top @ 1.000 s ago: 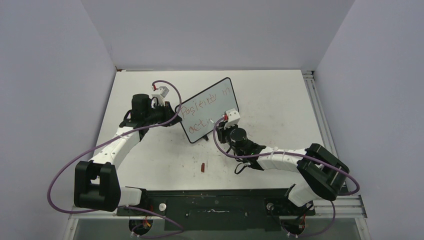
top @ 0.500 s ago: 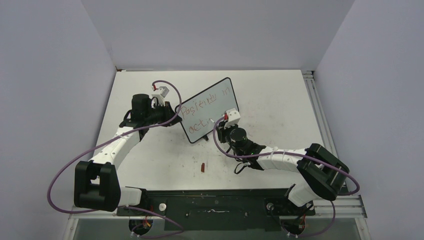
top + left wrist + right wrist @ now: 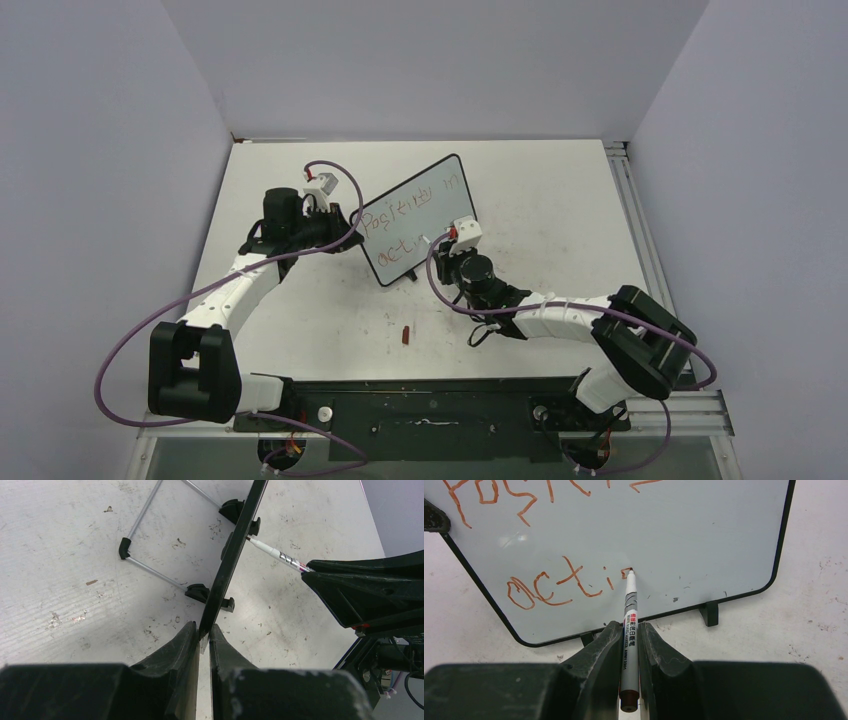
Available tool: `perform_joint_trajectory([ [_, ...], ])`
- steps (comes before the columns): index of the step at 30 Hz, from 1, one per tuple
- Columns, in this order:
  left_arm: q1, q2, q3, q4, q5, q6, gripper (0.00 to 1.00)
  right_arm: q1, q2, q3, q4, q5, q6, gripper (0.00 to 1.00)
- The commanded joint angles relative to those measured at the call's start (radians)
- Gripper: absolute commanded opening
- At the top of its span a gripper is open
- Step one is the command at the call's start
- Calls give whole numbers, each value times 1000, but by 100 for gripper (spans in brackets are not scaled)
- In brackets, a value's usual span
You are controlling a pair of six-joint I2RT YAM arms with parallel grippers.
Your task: Write a sentence on the whiteboard
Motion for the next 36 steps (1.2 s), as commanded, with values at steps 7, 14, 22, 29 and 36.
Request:
perform_joint_trajectory([
  [7,-3,-21,42,-8,5,0,0,-8,38,30,39,2,24,5],
  [14,-2,-25,42,-8,6,0,0,-7,12,14,32,20,29,5],
  [22,-3,-27,42,-7,7,0,0,4,-37,5,4,26,25,5],
  [29,-3,-29,41,-7,4,0,0,6,-56,3,17,52,17,5],
  [36,-3,-26,42,-7,4,0,0,4,-35,18,37,53,3,5],
])
